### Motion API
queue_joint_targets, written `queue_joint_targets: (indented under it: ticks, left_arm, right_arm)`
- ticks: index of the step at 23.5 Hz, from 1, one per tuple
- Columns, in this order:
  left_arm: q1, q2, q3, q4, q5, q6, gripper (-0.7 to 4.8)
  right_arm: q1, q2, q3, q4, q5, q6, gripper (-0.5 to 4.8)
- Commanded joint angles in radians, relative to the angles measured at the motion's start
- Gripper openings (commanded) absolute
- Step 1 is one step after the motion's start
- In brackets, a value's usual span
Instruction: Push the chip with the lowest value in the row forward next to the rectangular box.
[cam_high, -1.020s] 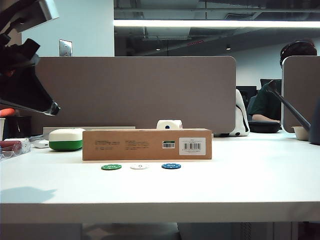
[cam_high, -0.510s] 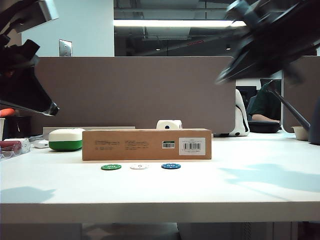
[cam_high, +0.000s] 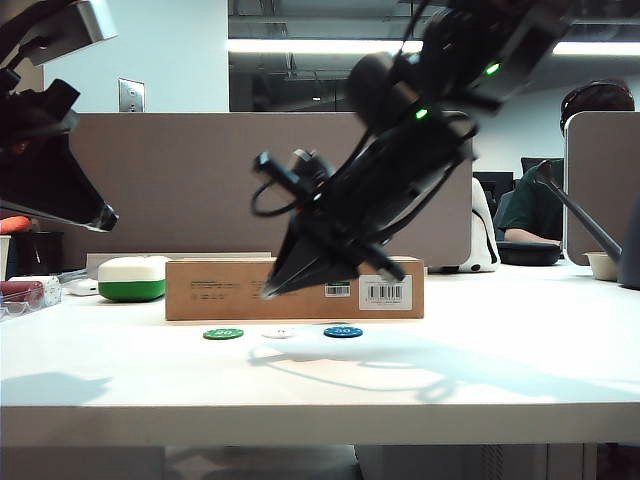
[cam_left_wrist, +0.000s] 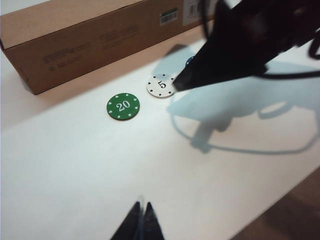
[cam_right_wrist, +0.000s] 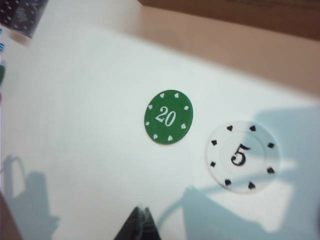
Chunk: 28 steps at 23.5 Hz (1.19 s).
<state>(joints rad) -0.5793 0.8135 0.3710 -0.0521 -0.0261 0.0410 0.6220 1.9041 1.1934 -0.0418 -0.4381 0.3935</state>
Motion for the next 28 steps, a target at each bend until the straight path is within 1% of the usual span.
queue_joint_targets:
  ticks: [1,4,6,9,11,12,20,26,28]
  left_arm:
    - [0.001,-0.002,0.002,0.008,0.004,0.004,-0.05]
    - [0.001,-0.002,0.002,0.008,0.004,0.004,-0.05]
    - [0.001,-0.002,0.002,0.009,0.004,0.004,-0.05]
    - [0.001,-0.002,0.002,0.008,0.004,0.004,-0.05]
    - [0.001,-0.002,0.002,0.008,0.004,0.004,-0.05]
    - [0.001,-0.002,0.002,0.008,0.004,0.004,-0.05]
    - [0.001,-0.002,0.002,0.009,0.004,0.004,-0.05]
    - [0.001,-0.002,0.002,0.008,0.004,0.004,-0.05]
    - [0.001,-0.002,0.002,0.008,0.004,0.004,-0.05]
  right_arm:
    - [0.018,0.032,0.046,-0.03,0.053,-0.006,-0.06]
    - [0.021,0.055,0.057,-0.037,0.123,-0.051,-0.06]
    - [0.021,0.061,0.057,-0.056,0.148,-0.074,-0.06]
    - [0.021,0.062,0.057,-0.089,0.156,-0.085,-0.06]
    - [0.021,0.062,0.057,-0.088,0.158,-0.089,-0.06]
    - [0.021,0.062,0.057,-0.089,0.177,-0.089,-0.06]
    - [0.021,0.089,0.058,-0.09,0.169,-0.106,-0.06]
    - [0.019,0.111,0.06,-0.08,0.174,-0.106,-0.06]
    - [0.019,0.116,0.06,-0.08,0.19,-0.106,-0.06]
